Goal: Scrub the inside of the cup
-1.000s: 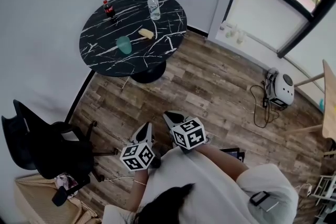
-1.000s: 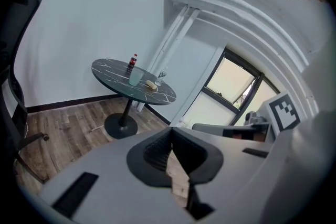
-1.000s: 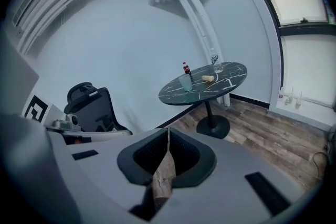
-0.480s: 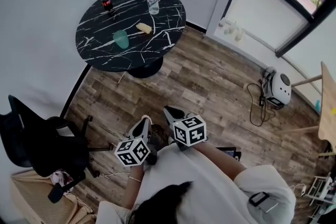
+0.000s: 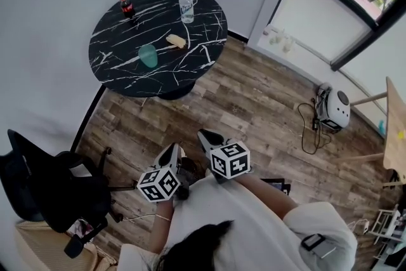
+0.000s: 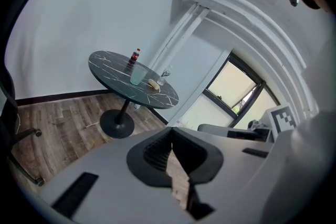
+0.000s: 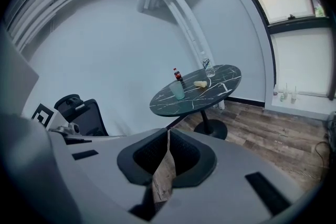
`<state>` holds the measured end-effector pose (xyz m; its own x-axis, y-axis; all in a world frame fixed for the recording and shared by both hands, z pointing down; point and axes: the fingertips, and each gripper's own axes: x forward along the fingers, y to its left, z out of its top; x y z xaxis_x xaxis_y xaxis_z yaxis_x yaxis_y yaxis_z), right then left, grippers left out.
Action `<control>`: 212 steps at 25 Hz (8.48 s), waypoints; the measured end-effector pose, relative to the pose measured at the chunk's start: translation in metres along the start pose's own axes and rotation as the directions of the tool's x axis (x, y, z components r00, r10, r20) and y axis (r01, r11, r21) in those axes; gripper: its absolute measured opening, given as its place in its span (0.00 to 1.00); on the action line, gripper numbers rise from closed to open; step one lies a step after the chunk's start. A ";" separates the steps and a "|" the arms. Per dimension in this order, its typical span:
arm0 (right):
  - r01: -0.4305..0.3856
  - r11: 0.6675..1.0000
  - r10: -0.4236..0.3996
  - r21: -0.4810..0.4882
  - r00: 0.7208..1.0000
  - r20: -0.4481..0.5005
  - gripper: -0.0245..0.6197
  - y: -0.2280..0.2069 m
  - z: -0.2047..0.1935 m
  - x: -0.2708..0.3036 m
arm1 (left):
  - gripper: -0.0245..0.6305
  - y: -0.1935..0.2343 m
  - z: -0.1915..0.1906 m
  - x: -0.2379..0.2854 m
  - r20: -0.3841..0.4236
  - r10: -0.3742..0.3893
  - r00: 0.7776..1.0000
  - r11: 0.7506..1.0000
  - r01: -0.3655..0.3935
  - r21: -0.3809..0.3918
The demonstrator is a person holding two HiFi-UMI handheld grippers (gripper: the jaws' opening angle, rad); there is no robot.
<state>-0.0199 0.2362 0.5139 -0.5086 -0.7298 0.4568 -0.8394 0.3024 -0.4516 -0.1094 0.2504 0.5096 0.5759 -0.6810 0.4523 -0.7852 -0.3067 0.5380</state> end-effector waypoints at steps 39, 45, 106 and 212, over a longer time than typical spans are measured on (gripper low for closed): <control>0.159 0.980 -0.159 0.120 0.987 -0.014 0.10 0.004 0.081 0.152 | 0.05 0.125 0.157 0.100 -0.050 -0.163 0.985 0.986 0.161 -0.045; 0.136 0.976 -0.129 0.167 0.990 -0.053 0.10 -0.004 0.078 0.156 | 0.05 0.118 0.152 0.107 -0.101 -0.139 0.985 0.990 0.139 -0.006; -0.084 0.989 0.033 -0.122 0.930 -0.365 0.39 -0.189 0.193 0.294 | 0.05 0.169 0.218 0.184 0.085 0.473 0.877 0.880 -0.465 -0.095; -0.112 0.920 -0.056 -0.375 0.911 -0.409 0.14 -0.187 0.222 0.276 | 0.61 0.199 0.208 0.327 -0.131 0.361 0.923 0.914 -0.323 0.244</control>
<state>0.0392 -0.1583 0.5548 -0.4949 -0.4310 0.7545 -0.7872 0.5901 -0.1792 -0.1243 -0.1714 0.6164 0.2779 -0.6523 0.7052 -0.9596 -0.2228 0.1721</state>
